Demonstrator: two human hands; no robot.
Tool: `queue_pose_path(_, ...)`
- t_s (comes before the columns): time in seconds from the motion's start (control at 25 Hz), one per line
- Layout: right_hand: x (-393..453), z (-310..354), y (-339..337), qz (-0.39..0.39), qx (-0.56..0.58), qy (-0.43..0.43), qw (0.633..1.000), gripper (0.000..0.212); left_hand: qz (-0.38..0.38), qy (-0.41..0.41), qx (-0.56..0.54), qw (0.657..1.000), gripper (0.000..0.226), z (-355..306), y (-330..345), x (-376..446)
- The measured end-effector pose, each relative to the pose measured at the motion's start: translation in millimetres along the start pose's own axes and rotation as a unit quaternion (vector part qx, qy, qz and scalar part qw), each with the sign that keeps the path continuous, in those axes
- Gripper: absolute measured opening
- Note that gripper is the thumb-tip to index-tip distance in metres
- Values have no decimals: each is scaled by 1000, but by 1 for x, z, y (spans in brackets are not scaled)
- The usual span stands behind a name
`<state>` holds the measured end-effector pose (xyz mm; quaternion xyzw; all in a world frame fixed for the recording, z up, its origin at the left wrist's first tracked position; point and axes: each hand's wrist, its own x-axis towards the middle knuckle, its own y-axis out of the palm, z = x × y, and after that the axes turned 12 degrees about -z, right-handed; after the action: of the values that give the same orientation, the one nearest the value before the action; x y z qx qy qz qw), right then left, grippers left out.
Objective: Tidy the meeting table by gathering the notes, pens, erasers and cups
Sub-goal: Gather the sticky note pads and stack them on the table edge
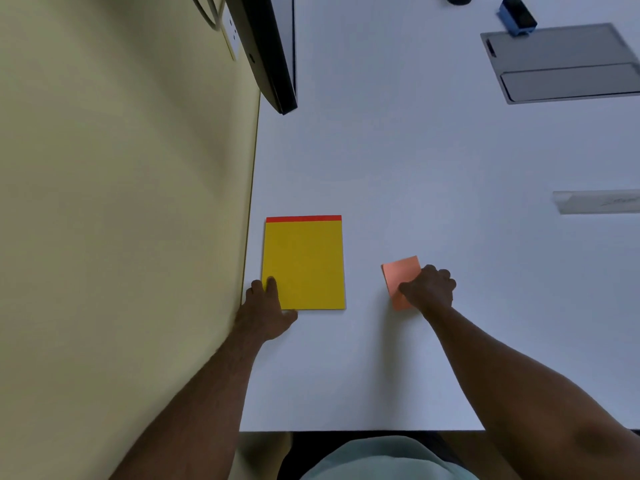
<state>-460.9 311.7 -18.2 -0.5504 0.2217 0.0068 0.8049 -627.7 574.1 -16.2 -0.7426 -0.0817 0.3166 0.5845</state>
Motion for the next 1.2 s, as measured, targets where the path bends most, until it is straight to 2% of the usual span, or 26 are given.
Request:
queue_pose_path(0.16,6,11,-18,15,147,-16,989,35,1,4,6,1000,97,-1,1,-1)
queue_pose_path(0.24,9,27,-32,56,218,-50,973,42,4,6,11,1000,97,1,2,-2)
queue_pose_path(0.32,11,48,-41,112,230,-97,962,47,7,10,11,1000,96,5,2,-2)
queue_pose_path(0.44,11,83,-42,196,122,-243,942,34,20,14,-1,1000,95,9,1,-1)
queue_pose_path(0.48,12,96,-38,211,54,-320,922,29,21,16,4,1000,96,10,2,-1)
queue_pose_path(0.56,11,120,-28,218,-82,-455,859,25,24,21,12,999,96,9,1,-1)
queue_pose_path(0.64,6,146,-13,224,-150,-515,813,26,20,19,12,1000,95,11,3,-1)
queue_pose_path(0.72,1,165,2,196,-176,-549,793,36,13,13,4,1000,90,12,4,-2)
queue_pose_path(0.76,0,167,9,157,-178,-562,792,46,9,13,0,1000,88,11,3,-1)
queue_pose_path(0.8,0,168,15,110,-173,-563,801,56,9,11,-3,1000,87,11,2,-1)
queue_pose_path(0.88,-1,156,23,3,-104,-498,861,63,11,7,-7,1000,87,11,2,-1)
queue_pose_path(0.96,-10,132,29,-57,5,-330,942,65,10,11,-4,1000,88,10,4,-2)
queue_pose_path(1.04,-22,108,39,-18,76,-157,985,70,2,10,-2,1000,88,11,4,-2)
queue_pose_path(1.08,-28,97,44,18,78,-114,990,70,-1,12,0,1000,88,11,4,-3)
queue_pose_path(1.2,-41,83,61,53,62,-128,988,55,-4,16,3,1000,88,11,4,-3)
